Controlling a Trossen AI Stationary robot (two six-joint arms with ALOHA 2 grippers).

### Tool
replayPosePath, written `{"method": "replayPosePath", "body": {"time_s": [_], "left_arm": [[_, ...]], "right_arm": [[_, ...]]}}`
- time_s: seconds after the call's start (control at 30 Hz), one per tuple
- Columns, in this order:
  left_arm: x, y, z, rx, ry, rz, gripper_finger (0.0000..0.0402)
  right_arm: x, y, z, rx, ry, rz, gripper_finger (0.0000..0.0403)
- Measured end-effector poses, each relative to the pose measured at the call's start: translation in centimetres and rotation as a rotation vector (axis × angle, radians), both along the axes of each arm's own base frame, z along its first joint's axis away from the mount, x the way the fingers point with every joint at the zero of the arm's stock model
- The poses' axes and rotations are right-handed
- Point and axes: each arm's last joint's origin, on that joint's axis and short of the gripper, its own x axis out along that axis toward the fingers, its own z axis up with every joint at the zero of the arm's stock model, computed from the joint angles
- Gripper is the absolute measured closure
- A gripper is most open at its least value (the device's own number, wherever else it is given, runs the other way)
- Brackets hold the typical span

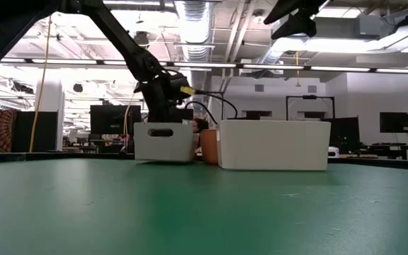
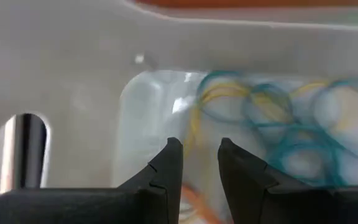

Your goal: Sort rubber bands into baskets

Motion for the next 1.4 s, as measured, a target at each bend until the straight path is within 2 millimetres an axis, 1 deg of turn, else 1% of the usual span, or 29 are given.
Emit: {"method": "replayPosePath", "body": {"time_s": [0.1,0.17,0.23,0.3,0.37,0.4,0.5,0.6,0.7,0.83,0.93,1.1,1.2,1.4], "left_arm": [[0.2,0.0,-1.1,0.015,0.051,-0.017,0.0308],[0.3,-0.1,-1.5,0.031,0.086,-0.005,0.0309],[0.4,-0.4,-1.7,0.019,0.098,-0.030,0.0317],[0.4,-0.7,-1.8,0.000,0.102,-0.062,0.0344],[0.5,-0.9,-1.9,-0.013,0.101,-0.072,0.0383],[0.5,-1.0,-1.9,-0.025,0.099,-0.071,0.0391],[0.5,-1.1,-2.0,-0.047,0.094,-0.046,0.0400],[0.3,-1.2,-1.0,-0.066,0.056,-0.015,0.0401],[-0.2,-1.4,0.4,-0.086,0.023,-0.001,0.0401],[-0.7,-1.3,3.5,-0.100,-0.071,0.020,0.0401],[-0.9,-1.2,4.7,-0.139,-0.120,0.041,0.0401],[-0.4,-1.2,7.2,-0.145,-0.193,0.054,0.0401],[-0.2,-1.0,8.0,-0.189,-0.222,0.072,0.0401],[1.4,-0.8,11.3,-0.202,-0.411,0.115,0.0401]], "right_arm": [[0.1,0.1,0.0,0.007,-0.003,0.002,0.0133],[0.1,0.2,0.0,0.010,-0.005,0.004,0.0133],[0.1,0.3,0.0,0.015,-0.008,0.005,0.0133],[0.1,0.3,0.0,0.018,-0.010,0.004,0.0133],[0.1,0.3,0.0,0.018,-0.010,0.002,0.0133],[0.1,0.3,0.0,0.017,-0.010,0.002,0.0133],[0.1,0.3,0.0,0.017,-0.010,0.002,0.0133],[0.1,0.3,0.0,0.015,-0.009,0.003,0.0133],[0.1,0.3,0.0,0.014,-0.009,0.003,0.0133],[0.1,0.3,0.0,0.001,-0.003,0.010,0.0133],[0.1,0.3,0.0,-0.007,0.000,0.014,0.0133],[0.1,0.3,0.0,-0.026,0.007,0.026,0.0133],[0.1,0.3,0.0,-0.028,0.008,0.030,0.0133],[0.1,0.3,0.0,-0.027,0.009,0.031,0.0133]]}}
